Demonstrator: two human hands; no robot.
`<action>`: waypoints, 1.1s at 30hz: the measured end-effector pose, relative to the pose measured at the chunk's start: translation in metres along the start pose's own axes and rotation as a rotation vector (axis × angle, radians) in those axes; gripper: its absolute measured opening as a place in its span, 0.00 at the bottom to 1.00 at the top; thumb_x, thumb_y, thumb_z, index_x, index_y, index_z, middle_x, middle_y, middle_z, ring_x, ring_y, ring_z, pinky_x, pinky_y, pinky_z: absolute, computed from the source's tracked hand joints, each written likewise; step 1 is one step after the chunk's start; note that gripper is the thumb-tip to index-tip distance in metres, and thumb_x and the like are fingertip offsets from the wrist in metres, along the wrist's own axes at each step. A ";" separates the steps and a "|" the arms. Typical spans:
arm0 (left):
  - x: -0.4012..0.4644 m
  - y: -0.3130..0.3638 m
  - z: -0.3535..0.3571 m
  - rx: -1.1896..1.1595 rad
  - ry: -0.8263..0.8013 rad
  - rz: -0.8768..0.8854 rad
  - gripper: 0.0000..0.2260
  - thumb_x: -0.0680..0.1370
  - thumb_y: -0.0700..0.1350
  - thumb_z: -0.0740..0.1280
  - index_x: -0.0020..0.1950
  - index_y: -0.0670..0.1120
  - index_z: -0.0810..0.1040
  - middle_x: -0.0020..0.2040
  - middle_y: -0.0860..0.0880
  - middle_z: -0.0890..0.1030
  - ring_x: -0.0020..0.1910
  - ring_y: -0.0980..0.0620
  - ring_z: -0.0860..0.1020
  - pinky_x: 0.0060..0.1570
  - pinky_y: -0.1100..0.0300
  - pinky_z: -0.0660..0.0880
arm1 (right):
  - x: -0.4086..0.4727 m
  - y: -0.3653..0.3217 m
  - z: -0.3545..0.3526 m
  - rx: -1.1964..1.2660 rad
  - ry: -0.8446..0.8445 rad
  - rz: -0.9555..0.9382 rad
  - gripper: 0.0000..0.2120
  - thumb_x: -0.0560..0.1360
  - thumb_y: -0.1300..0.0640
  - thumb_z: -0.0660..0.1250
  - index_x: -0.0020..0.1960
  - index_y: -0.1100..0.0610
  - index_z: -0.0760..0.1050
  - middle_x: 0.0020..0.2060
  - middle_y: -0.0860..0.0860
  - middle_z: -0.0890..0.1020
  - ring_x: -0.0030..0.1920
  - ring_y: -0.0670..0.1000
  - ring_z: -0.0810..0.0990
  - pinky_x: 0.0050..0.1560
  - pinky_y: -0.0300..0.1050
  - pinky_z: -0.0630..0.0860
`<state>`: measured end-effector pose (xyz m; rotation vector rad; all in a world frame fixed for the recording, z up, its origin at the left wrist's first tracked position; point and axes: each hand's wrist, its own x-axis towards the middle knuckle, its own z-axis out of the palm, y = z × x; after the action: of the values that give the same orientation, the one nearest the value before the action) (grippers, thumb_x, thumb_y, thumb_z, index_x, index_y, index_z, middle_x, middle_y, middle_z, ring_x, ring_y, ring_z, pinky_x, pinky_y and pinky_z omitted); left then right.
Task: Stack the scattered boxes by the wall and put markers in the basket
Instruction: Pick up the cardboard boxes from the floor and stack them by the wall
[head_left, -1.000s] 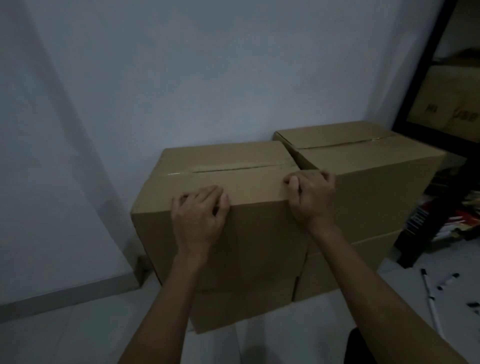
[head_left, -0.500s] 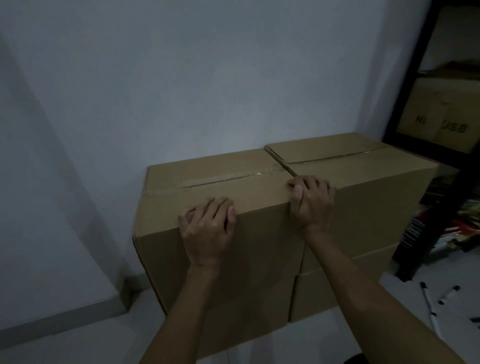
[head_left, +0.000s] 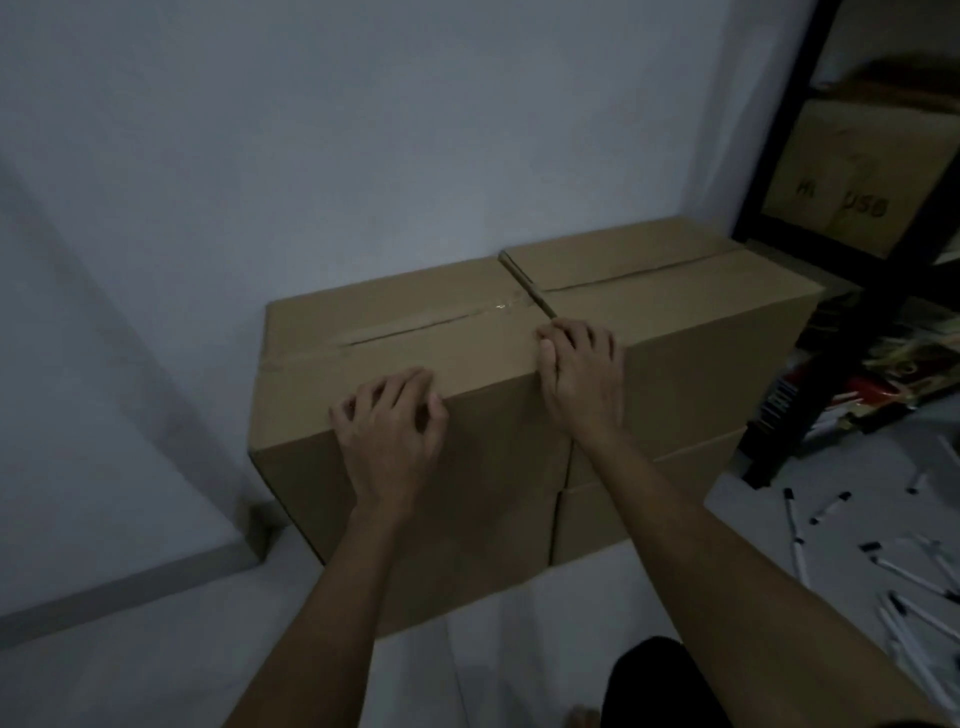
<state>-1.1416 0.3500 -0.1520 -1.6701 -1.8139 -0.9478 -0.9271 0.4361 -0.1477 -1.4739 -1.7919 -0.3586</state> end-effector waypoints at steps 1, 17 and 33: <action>0.002 0.002 -0.005 -0.003 -0.057 -0.020 0.13 0.77 0.54 0.63 0.59 0.55 0.80 0.58 0.57 0.81 0.57 0.51 0.75 0.55 0.53 0.62 | 0.001 -0.002 -0.006 -0.026 -0.084 -0.008 0.17 0.82 0.49 0.54 0.62 0.52 0.77 0.62 0.52 0.77 0.58 0.56 0.73 0.60 0.54 0.67; 0.132 0.144 -0.248 -0.208 -1.374 0.087 0.17 0.83 0.51 0.58 0.69 0.48 0.76 0.67 0.46 0.77 0.65 0.46 0.75 0.64 0.51 0.72 | 0.044 -0.002 -0.326 -0.045 -1.170 0.459 0.27 0.83 0.42 0.49 0.77 0.54 0.62 0.75 0.57 0.63 0.74 0.61 0.61 0.72 0.59 0.59; 0.082 0.485 -0.362 -0.287 -1.446 0.351 0.23 0.82 0.56 0.56 0.76 0.51 0.64 0.75 0.47 0.67 0.72 0.43 0.67 0.70 0.49 0.65 | -0.044 0.213 -0.644 -0.097 -1.075 0.816 0.29 0.82 0.41 0.53 0.80 0.51 0.53 0.79 0.57 0.57 0.77 0.60 0.57 0.75 0.57 0.56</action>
<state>-0.7078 0.1293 0.2178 -3.1357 -1.9449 0.3941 -0.4832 0.0504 0.1937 -2.5634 -1.6440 0.9315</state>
